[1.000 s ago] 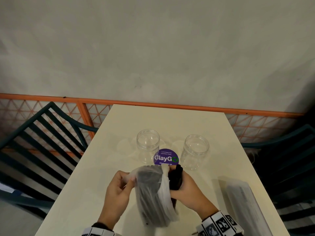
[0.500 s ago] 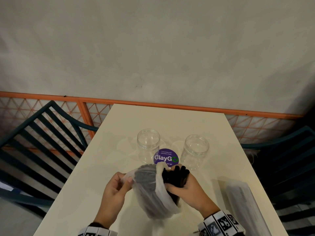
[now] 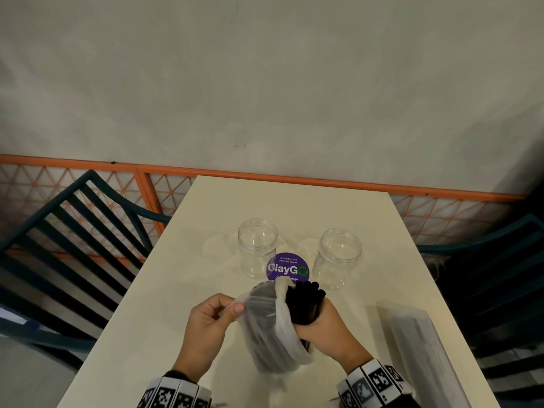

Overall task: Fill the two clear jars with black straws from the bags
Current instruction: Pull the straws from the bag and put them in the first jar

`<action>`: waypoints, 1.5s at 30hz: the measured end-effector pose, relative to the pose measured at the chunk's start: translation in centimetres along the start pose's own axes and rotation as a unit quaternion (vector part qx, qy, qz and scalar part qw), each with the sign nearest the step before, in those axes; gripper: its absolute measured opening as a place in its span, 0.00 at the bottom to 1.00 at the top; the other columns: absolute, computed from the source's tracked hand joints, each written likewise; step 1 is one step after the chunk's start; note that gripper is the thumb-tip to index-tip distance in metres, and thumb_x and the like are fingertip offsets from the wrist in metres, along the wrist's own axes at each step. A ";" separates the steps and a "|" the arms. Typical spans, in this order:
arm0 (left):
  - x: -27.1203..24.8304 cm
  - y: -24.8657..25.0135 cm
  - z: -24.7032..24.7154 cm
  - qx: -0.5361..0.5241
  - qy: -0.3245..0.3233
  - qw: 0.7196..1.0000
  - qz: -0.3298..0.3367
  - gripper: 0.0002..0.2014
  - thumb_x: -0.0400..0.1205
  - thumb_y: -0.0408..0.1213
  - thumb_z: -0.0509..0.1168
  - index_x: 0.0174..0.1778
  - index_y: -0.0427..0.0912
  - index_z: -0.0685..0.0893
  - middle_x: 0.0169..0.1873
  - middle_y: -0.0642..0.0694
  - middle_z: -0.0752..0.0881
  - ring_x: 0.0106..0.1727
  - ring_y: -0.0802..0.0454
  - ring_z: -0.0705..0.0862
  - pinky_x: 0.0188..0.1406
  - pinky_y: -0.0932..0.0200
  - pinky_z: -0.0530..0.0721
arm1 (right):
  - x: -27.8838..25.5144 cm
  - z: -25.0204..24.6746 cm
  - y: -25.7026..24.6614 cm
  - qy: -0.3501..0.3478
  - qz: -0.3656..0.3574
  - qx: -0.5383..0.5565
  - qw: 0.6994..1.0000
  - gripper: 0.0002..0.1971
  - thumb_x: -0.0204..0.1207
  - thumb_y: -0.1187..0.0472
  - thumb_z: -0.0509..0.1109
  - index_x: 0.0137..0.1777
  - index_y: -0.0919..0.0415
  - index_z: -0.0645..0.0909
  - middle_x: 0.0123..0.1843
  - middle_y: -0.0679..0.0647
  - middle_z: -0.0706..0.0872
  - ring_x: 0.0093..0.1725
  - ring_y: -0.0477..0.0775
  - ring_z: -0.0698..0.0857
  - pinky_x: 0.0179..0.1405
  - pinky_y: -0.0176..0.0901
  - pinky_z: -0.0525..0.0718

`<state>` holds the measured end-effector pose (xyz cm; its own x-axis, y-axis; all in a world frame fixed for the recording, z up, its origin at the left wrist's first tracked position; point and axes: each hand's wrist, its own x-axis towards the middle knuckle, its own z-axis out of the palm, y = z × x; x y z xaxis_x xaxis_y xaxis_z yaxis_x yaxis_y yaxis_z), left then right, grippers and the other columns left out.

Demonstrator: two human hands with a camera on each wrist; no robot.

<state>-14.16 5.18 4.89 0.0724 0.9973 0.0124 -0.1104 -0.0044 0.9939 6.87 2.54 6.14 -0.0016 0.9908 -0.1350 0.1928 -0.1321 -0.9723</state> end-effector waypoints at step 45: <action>-0.6 1.1 0.5 0.000 -0.102 0.993 -0.055 0.26 0.64 0.56 0.68 0.48 0.38 0.83 0.39 0.48 0.88 0.44 0.54 0.85 0.44 0.62 0.80 | 0.1 0.1 0.5 -0.199 0.021 -0.086 0.976 0.46 0.58 0.55 0.84 0.72 0.36 0.60 0.69 0.35 0.75 0.69 0.30 0.72 0.67 0.28 0.72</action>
<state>-13.83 4.55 6.04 0.2830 0.9563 -0.0739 -0.0902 0.1032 0.9906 6.88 2.57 5.64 -0.3647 0.8908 -0.2710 0.3635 -0.1318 -0.9222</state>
